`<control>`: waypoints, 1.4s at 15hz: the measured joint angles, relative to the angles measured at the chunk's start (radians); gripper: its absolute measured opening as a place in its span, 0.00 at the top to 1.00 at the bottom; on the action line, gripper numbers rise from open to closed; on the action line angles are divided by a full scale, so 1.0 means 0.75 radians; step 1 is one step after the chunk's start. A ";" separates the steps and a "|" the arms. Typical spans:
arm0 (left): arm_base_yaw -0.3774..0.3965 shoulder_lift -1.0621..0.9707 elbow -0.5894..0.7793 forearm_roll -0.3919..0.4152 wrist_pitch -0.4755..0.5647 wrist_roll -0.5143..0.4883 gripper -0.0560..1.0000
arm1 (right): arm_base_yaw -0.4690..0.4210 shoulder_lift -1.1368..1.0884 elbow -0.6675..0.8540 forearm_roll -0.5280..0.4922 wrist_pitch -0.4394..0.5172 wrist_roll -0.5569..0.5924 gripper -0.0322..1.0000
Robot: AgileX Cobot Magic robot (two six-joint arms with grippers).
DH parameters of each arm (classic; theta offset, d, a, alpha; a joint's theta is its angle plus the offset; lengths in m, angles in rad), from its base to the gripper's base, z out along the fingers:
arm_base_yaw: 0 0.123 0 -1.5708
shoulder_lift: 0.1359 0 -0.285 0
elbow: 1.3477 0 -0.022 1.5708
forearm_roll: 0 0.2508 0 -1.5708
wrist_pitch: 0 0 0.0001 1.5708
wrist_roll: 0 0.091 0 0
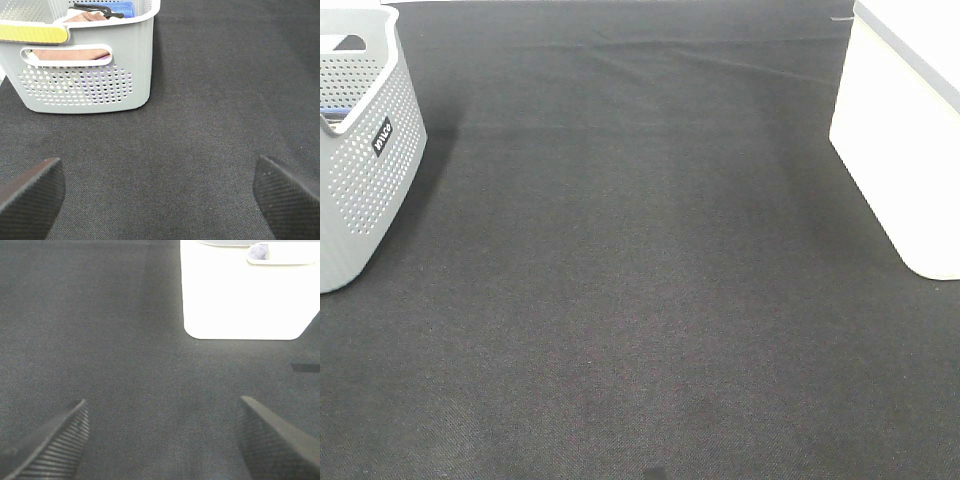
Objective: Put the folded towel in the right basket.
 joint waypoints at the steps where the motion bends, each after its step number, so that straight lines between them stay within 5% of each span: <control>1: 0.000 0.000 0.000 0.000 0.000 0.000 0.03 | 0.000 -0.003 0.000 -0.001 0.000 0.000 0.23; 21: 0.000 0.000 0.000 0.000 0.000 0.000 0.03 | 0.000 -0.003 0.001 0.000 -0.004 0.000 0.23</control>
